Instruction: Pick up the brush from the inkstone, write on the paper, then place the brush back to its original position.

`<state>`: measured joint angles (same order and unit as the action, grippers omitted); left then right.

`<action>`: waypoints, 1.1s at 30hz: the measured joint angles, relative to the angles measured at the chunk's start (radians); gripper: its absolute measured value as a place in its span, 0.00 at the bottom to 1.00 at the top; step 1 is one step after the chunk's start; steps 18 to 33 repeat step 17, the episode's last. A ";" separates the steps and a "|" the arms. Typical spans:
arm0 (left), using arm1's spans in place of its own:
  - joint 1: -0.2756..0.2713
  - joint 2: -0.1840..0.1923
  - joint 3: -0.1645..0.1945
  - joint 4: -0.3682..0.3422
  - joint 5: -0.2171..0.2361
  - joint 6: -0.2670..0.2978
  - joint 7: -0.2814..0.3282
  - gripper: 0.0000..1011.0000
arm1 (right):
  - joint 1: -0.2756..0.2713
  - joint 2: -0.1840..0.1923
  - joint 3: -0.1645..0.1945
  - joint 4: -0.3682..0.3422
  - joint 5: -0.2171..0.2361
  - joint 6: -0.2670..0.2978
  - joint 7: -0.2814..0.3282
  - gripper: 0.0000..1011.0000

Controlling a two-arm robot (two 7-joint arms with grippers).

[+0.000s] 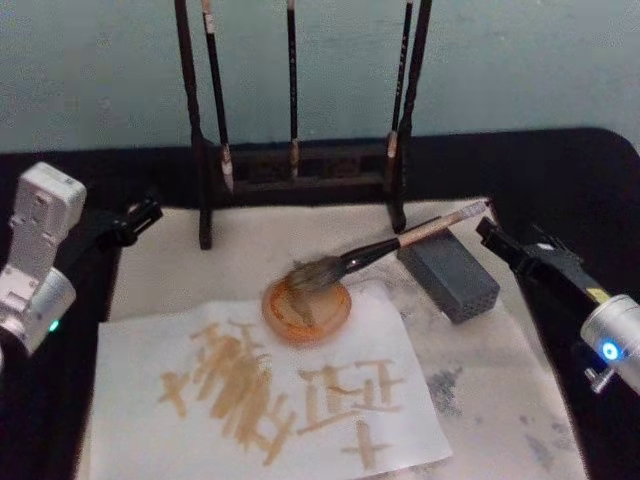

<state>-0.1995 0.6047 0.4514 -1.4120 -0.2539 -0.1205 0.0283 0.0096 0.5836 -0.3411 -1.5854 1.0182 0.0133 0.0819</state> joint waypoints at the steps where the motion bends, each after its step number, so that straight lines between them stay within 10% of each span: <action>1: 0.000 0.000 0.000 0.000 0.000 0.000 0.000 0.99 | 0.000 0.000 0.000 0.000 0.000 0.000 0.000 0.99; 33: 0.000 0.000 0.000 0.000 0.000 0.000 0.000 0.99 | 0.009 -0.004 0.001 0.012 0.022 0.011 0.009 0.99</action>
